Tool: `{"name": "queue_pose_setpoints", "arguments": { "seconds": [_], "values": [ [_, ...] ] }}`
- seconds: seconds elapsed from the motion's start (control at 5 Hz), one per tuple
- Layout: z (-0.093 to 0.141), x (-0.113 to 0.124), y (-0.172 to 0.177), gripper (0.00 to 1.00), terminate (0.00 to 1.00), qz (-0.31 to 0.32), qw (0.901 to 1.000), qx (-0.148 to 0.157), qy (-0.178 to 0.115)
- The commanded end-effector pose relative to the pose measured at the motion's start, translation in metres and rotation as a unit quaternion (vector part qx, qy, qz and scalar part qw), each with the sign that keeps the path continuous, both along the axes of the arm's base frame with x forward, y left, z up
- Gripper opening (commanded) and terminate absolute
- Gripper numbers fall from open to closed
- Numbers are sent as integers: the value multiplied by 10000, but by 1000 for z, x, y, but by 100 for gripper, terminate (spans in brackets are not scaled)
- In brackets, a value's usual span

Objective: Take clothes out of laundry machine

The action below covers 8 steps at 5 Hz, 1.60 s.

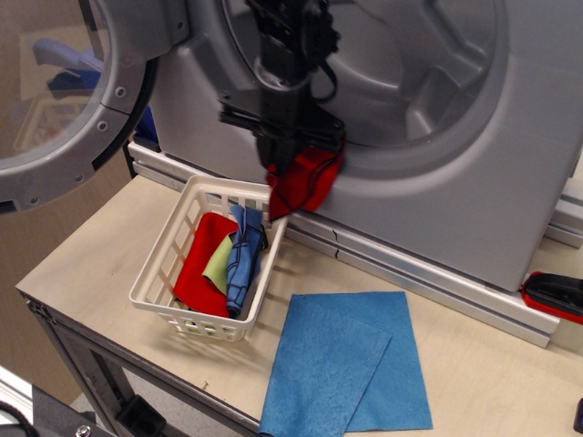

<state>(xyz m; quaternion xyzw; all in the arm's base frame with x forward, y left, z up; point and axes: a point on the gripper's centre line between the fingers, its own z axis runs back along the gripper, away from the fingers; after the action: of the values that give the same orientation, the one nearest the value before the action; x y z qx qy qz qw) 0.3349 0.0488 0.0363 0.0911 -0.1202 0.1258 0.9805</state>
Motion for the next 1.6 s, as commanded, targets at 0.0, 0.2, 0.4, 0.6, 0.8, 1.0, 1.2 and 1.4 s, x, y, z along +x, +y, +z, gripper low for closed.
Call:
{"name": "queue_pose_setpoints", "arguments": {
  "seconds": [0.0, 0.2, 0.4, 0.6, 0.8, 1.0, 1.2, 1.4],
  "values": [
    [35, -44, 0, 0, 0, 624, 9980, 77, -29],
    [29, -62, 7, 0, 0, 745, 9971, -49, 176],
    [14, -78, 16, 0, 0, 831, 9961, -16, 290],
    [5, -81, 27, 0, 0, 771, 9966, 8, 295],
    [-4, -74, 31, 0, 0, 688, 9976, -47, 3],
    [-7, -67, 34, 100, 0, 541, 9979, -166, -327],
    [-10, -69, 32, 100, 0, 623, 9973, -333, -183],
    [-5, -70, 29, 100, 0, 751, 9963, -411, -15]
  ]
}}
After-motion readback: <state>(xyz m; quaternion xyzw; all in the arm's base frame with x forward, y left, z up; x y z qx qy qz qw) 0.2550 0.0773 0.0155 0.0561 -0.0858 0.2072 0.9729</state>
